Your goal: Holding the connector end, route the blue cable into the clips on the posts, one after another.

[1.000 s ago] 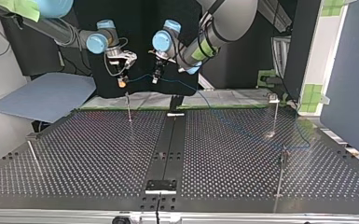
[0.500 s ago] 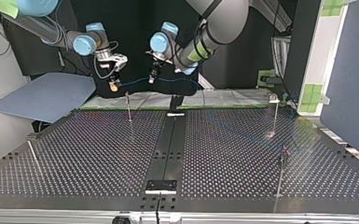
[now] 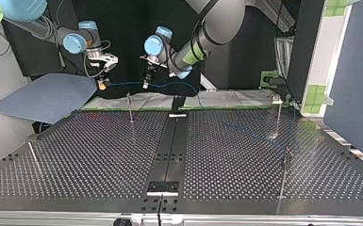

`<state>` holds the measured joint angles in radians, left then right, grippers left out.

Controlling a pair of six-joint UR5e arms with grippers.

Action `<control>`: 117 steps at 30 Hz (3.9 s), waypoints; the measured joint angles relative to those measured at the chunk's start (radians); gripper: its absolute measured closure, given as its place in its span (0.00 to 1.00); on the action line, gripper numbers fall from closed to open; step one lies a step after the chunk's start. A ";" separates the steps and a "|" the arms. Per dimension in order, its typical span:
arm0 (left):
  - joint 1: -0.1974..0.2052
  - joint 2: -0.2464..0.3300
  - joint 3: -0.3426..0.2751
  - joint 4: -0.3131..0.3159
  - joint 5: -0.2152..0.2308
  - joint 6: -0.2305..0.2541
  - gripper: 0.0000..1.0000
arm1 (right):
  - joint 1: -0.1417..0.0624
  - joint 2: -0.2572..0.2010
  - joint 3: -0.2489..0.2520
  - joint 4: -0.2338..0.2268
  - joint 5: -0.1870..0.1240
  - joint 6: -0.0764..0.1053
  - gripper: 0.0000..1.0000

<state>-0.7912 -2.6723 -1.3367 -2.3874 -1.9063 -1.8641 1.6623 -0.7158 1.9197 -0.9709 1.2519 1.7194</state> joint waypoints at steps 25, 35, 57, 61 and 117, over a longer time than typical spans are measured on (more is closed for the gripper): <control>-0.005 -0.054 0.096 0.022 -0.037 0.012 1.00 | -0.018 0.026 -0.027 -0.022 -0.075 0.019 1.00; -0.005 -0.105 0.158 -0.013 -0.027 0.012 1.00 | -0.038 0.026 -0.055 -0.010 -0.085 0.045 1.00; 0.001 -0.142 0.245 -0.044 -0.039 0.030 1.00 | -0.082 0.032 -0.103 -0.008 -0.095 0.063 1.00; -0.001 -0.142 0.248 -0.047 -0.035 0.031 1.00 | -0.086 0.032 -0.112 -0.003 -0.099 0.066 1.00; -0.002 -0.215 0.418 -0.155 -0.011 0.000 1.00 | -0.071 0.042 -0.145 0.008 -0.132 0.062 1.00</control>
<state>-0.7935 -2.8872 -0.9187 -2.5421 -1.9169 -1.8640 1.5912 -0.6741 1.7746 -0.9630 1.1200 1.7818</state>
